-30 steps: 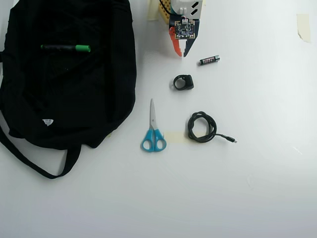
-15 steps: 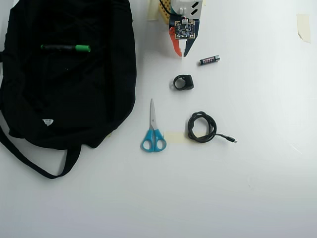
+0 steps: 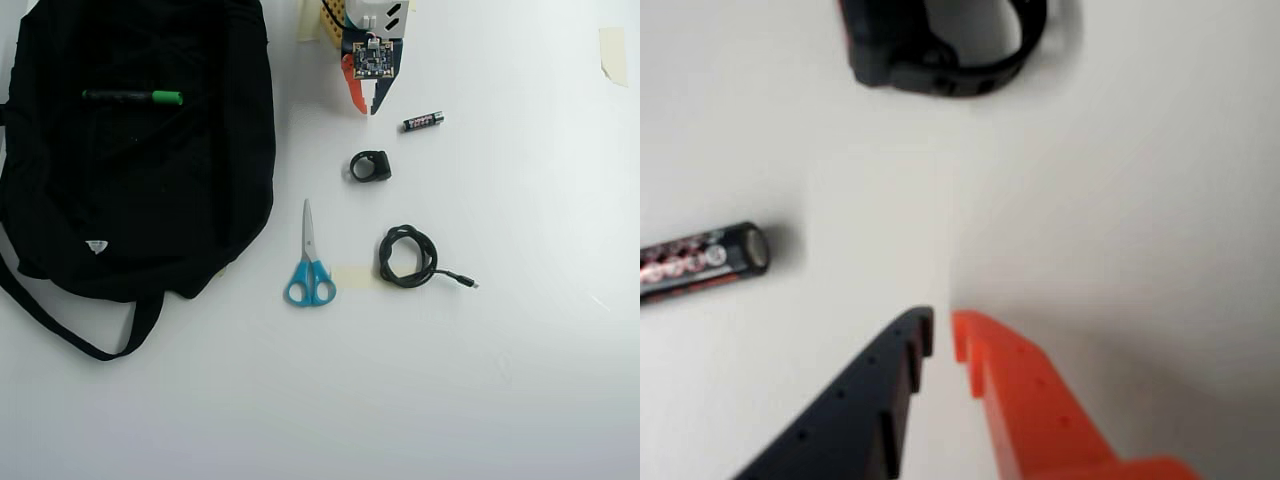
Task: Put the green marker into the black bag
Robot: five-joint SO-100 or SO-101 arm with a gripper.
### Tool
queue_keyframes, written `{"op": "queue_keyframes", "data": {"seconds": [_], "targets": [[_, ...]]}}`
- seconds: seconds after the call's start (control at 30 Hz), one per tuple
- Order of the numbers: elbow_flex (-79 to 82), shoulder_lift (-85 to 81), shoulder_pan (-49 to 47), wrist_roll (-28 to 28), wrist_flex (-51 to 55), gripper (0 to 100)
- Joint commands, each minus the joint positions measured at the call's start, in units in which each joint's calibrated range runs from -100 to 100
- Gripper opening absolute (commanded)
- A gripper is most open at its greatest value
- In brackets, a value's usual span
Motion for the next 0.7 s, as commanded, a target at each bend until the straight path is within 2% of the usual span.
{"op": "queue_keyframes", "data": {"seconds": [0.0,0.67], "targets": [[1.5,-0.7,-0.2,0.1,1.5,2],[1.5,-0.7,0.2,0.1,1.5,2]]}}
